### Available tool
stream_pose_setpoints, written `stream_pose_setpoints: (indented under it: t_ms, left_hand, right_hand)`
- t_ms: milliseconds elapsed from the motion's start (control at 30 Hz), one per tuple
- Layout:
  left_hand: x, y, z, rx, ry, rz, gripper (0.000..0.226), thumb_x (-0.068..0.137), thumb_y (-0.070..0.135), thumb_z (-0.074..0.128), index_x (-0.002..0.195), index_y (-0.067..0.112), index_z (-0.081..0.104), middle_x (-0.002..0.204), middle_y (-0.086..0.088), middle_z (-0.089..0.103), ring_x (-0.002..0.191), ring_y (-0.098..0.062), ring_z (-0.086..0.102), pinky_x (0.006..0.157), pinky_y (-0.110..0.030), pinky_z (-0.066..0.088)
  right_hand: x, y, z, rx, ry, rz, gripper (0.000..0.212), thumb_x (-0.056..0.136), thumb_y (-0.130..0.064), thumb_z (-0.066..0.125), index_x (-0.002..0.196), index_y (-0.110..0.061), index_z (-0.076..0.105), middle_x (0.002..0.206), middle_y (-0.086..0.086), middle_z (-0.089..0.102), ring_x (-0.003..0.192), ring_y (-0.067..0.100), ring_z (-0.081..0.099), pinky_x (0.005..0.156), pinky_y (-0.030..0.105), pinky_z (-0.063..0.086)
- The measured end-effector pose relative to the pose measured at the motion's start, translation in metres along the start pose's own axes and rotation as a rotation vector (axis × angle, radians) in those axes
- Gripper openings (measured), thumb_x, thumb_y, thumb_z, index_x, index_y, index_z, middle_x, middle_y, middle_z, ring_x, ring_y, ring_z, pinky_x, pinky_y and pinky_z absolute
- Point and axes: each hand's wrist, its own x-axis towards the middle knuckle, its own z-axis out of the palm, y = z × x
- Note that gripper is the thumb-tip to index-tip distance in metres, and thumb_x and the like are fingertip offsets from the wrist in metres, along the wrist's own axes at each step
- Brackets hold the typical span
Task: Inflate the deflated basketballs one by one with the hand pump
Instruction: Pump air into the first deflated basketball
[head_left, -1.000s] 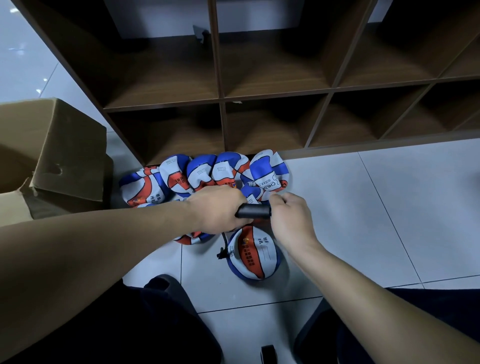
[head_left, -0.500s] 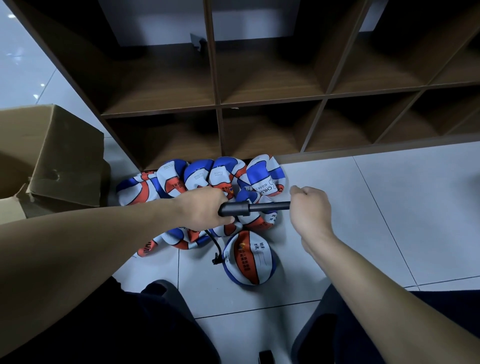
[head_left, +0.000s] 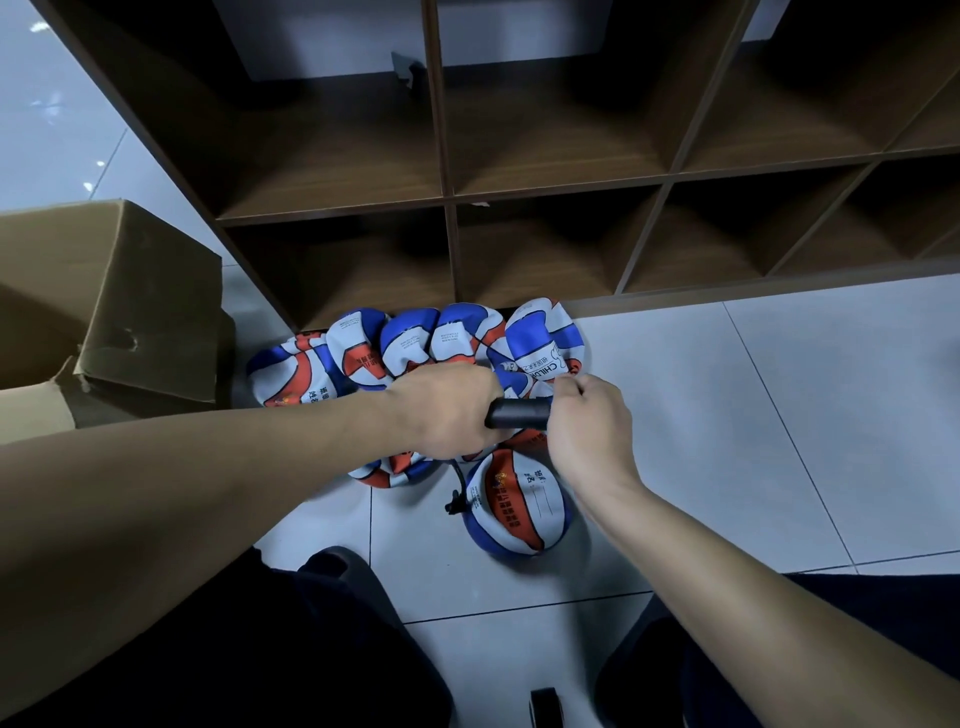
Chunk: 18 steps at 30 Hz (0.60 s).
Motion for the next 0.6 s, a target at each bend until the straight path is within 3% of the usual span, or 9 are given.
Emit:
stream_pose_setpoints:
  t_ms: [133,267,333,433,600]
  left_hand:
    - [0.001,0.005,-0.001,-0.032,0.027,0.008,0.034,0.101,0.051,0.065,0.079,0.024,0.065,0.069,0.001,0.066,0.064,-0.020,0.066,0.064,-0.042,0.060]
    - [0.002,-0.001,0.002,-0.058,0.013,0.014,0.036,0.101,0.054,0.065,0.080,0.025,0.065,0.069,0.001,0.065,0.064,-0.020,0.066,0.062,-0.041,0.058]
    - [0.000,-0.011,0.005,-0.055,-0.020,-0.001,0.035,0.100,0.054,0.065,0.083,0.024,0.067,0.072,0.000,0.067,0.065,-0.020,0.066,0.062,-0.040,0.056]
    - [-0.005,-0.033,0.007,-0.085,-0.074,-0.041,0.030,0.098,0.049,0.068,0.085,0.022,0.068,0.075,-0.005,0.070,0.061,-0.017,0.061,0.065,-0.043,0.057]
    - [-0.007,-0.034,0.006,-0.100,-0.069,-0.098,0.033,0.098,0.049,0.069,0.081,0.021,0.067,0.067,-0.003,0.065,0.057,-0.018,0.058,0.060,-0.043,0.055]
  right_hand:
    - [0.007,-0.003,-0.006,0.016,-0.048,-0.006,0.033,0.108,-0.027,0.049,0.087,-0.009,0.066,0.084,0.006,0.067,0.075,0.023,0.063,0.065,0.035,0.053]
    - [0.014,-0.002,-0.020,0.021,-0.093,0.039,0.035,0.104,-0.027,0.054,0.073,-0.012,0.061,0.067,0.000,0.059,0.063,0.024,0.050,0.059,0.035,0.039]
    - [0.020,0.000,-0.033,0.052,-0.053,0.123,0.039,0.099,-0.020,0.057,0.062,-0.018,0.045,0.051,-0.006,0.043,0.056,0.025,0.038,0.054,0.031,0.028]
    - [0.029,0.000,-0.052,0.083,0.034,0.173,0.038,0.092,-0.017,0.057,0.064,-0.020,0.032,0.059,-0.001,0.029,0.064,0.026,0.026,0.058,0.035,0.021]
    - [0.027,-0.002,-0.049,0.088,0.099,0.102,0.042,0.092,-0.015,0.054,0.061,-0.019,0.028,0.059,-0.001,0.028,0.067,0.027,0.025,0.060,0.038,0.021]
